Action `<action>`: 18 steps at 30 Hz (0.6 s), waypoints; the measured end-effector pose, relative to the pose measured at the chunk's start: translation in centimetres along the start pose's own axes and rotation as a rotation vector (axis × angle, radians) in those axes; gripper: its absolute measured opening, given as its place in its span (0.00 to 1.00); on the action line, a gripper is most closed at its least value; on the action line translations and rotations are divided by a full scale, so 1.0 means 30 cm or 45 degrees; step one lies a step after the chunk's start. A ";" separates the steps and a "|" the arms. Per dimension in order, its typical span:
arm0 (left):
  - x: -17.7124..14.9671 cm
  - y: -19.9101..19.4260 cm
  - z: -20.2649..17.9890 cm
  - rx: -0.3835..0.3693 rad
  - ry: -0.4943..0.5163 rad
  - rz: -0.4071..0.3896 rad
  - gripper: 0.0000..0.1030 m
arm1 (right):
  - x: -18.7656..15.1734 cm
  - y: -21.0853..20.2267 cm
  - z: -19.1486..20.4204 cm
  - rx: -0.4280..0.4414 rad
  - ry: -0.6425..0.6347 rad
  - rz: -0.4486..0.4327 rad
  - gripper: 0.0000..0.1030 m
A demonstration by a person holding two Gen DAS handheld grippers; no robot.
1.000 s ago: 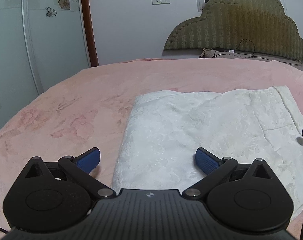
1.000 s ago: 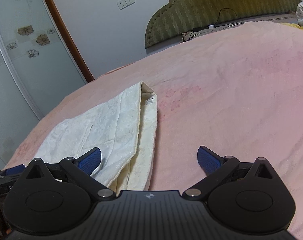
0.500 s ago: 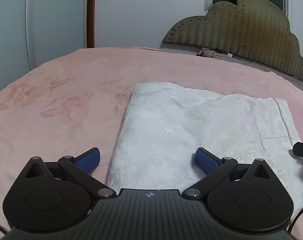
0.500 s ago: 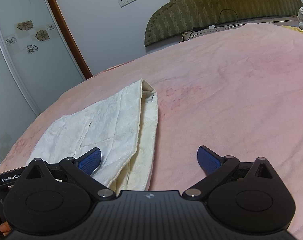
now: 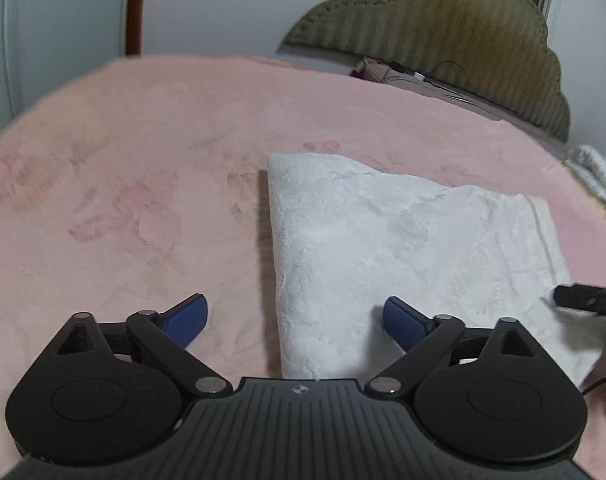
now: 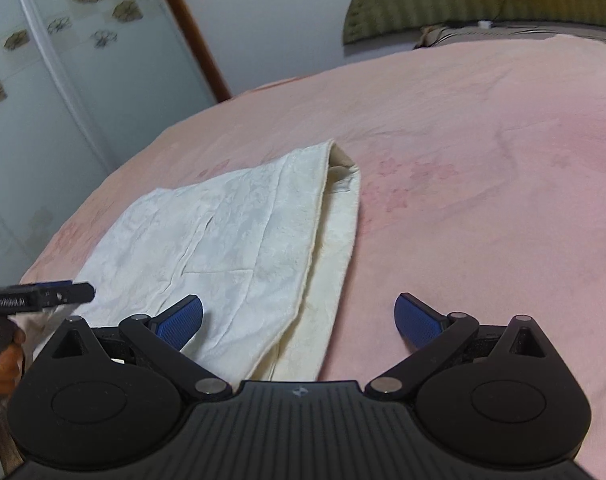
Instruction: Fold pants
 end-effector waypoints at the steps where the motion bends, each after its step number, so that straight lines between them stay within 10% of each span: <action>1: 0.007 0.013 0.027 -0.064 -0.052 0.023 0.90 | 0.015 0.012 -0.001 0.026 -0.018 0.022 1.00; 12: 0.078 0.158 0.109 -0.515 -0.161 0.095 0.90 | 0.077 0.093 -0.026 0.452 0.104 0.176 0.90; 14: 0.081 0.170 0.083 -0.489 -0.120 0.092 0.83 | 0.075 0.088 -0.041 0.413 0.119 0.150 0.75; 18: 0.068 0.148 0.024 -0.324 0.019 0.065 0.39 | 0.049 0.067 -0.036 0.331 0.140 0.115 0.43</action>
Point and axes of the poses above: each gripper's, at about its wrist camera, not at the fingertips, and y roughly the way its jaws point, z to its left, x to its top, the point moved 2 cm from there along y, roughly the way its jaws point, and after that the axes turned 11 degrees about y, right-handed, at the moved point
